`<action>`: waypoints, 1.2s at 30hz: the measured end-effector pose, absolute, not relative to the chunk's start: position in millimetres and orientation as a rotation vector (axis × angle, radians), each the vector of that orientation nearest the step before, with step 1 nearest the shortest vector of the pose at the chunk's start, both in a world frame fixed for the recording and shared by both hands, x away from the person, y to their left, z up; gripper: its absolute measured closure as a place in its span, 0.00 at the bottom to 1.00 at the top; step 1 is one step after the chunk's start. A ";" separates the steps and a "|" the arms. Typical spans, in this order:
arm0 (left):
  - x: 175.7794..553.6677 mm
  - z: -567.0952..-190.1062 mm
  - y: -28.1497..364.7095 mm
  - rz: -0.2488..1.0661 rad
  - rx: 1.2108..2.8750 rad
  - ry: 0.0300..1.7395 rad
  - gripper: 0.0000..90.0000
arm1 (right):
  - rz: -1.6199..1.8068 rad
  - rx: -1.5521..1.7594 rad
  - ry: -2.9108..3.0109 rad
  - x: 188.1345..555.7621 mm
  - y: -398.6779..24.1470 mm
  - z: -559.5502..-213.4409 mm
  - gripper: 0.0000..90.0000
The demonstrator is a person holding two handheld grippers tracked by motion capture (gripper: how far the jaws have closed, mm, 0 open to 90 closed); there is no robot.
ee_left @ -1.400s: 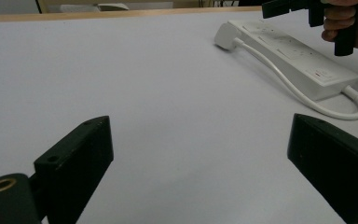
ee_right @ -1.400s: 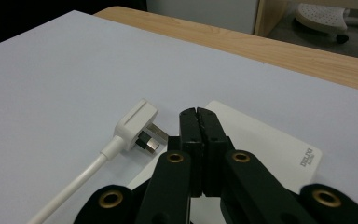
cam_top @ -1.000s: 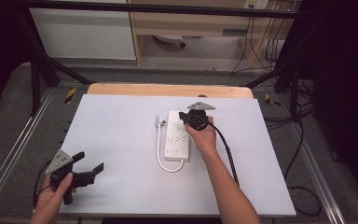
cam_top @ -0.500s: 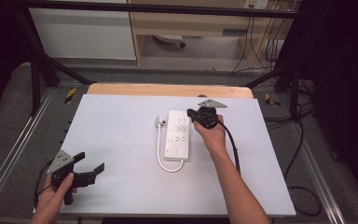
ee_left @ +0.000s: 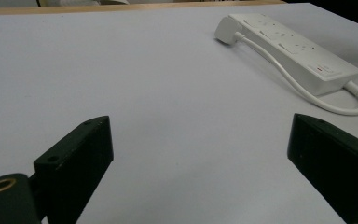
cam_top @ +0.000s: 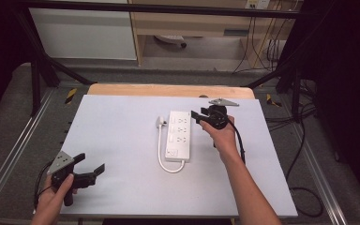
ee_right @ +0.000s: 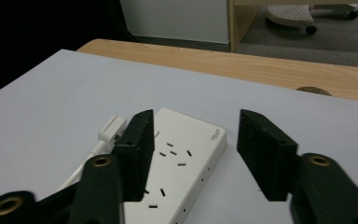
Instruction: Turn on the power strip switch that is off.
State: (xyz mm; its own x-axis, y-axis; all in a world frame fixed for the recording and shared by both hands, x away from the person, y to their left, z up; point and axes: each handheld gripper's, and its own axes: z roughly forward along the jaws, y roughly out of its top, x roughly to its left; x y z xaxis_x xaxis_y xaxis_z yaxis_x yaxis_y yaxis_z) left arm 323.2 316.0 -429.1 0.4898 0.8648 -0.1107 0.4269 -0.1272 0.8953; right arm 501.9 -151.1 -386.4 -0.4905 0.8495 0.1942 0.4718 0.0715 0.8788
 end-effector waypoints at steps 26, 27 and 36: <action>322.7 -428.9 318.1 0.556 1.738 1.106 0.07 | 1.414 1.368 1.940 482.5 -175.0 -366.9 0.07; 322.6 -428.9 318.3 0.556 1.738 1.107 0.07 | 1.418 1.366 1.939 481.1 -175.7 -365.9 0.07; 322.9 -429.0 318.9 0.558 1.739 1.109 0.07 | 1.440 1.312 1.930 467.9 -183.6 -359.2 0.06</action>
